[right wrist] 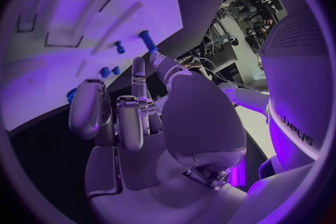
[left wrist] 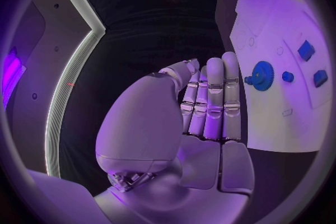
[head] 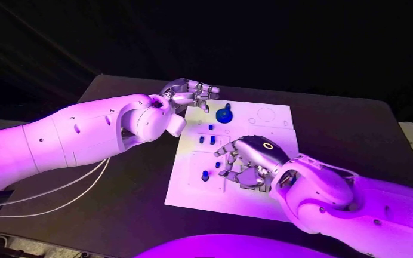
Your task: Assemble the parts on the task board
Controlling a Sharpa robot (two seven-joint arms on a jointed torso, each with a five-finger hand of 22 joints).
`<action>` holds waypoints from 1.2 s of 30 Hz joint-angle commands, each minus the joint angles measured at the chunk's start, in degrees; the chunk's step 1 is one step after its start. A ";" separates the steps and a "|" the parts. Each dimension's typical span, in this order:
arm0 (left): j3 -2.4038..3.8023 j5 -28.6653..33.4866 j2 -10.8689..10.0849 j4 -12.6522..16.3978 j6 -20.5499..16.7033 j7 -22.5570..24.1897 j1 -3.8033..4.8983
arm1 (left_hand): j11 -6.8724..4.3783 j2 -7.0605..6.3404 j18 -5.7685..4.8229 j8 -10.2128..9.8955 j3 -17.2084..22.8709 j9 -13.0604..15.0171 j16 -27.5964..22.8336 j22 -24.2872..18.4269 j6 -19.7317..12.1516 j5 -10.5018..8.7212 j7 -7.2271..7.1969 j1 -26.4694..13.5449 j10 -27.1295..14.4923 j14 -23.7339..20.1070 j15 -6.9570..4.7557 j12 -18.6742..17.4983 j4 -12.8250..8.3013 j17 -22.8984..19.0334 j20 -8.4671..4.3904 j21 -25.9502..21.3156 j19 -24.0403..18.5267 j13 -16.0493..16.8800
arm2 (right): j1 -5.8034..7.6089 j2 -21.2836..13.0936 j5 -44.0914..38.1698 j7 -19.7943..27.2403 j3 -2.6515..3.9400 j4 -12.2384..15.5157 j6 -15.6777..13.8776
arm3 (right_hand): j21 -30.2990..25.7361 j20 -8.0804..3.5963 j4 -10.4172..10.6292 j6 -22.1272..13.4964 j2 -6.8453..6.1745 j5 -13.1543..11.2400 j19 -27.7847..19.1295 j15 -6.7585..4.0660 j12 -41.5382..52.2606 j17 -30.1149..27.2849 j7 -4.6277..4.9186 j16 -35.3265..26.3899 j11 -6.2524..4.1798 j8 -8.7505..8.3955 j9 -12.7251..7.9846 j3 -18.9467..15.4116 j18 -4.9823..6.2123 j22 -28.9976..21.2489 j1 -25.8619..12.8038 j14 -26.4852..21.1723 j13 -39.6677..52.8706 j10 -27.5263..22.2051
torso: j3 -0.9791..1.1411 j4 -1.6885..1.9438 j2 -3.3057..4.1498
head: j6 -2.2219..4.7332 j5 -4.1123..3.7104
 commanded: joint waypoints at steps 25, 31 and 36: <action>-1.07 -0.11 -1.72 0.36 1.31 0.64 -0.08 | 0.13 0.29 0.79 0.45 -0.37 0.01 0.38 -0.07 -0.26 -0.31 0.08 -0.29 -0.50 -0.63 0.04 0.15 0.09 -0.08 -0.06 -0.35 -0.38 -0.07 | -0.70 -19.58 7.23 -9.86 -0.84 3.34 1.44 | 5.14 -1.54 11.43 8.01 5.17 2.69 2.42 -1.51 68.64 10.51 -2.65 3.29 -2.14 8.33 9.47 -25.57 -1.90 8.43 -3.66 5.20 70.77 8.11 | -0.38 -1.39 -1.56 | 0.82 -8.04; -1.10 -0.09 -1.72 0.38 1.36 0.63 -0.09 | 0.15 0.34 0.78 0.47 -0.43 0.01 0.42 -0.09 -0.29 -0.31 0.09 -0.43 -0.55 -0.65 0.07 0.19 0.17 -0.10 -0.02 -0.38 -0.40 -0.07 | -1.44 -19.02 5.62 -11.22 -0.93 2.67 3.29 | 6.07 -1.67 11.52 8.48 5.82 5.48 2.74 -1.68 69.86 11.48 -2.92 3.76 -2.38 8.84 10.57 -26.69 -2.07 8.94 -4.16 5.37 72.26 8.72 | -0.39 -1.30 -1.47 | 0.95 -8.11; -1.10 -0.06 -1.80 0.42 1.38 0.62 -0.09 | 0.15 0.36 0.78 0.48 -0.48 0.01 0.46 -0.11 -0.32 -0.32 0.10 -0.53 -0.60 -0.66 0.09 0.22 0.24 -0.11 0.00 -0.41 -0.41 -0.07 | -2.00 -18.50 4.55 -12.06 -0.95 2.38 3.73 | 6.27 -1.73 11.54 8.54 6.08 7.34 2.81 -1.75 69.85 11.64 -3.03 3.84 -2.46 9.02 11.16 -27.18 -2.12 9.10 -4.59 5.39 72.40 8.70 | -0.44 -1.32 -1.48 | 0.99 -8.13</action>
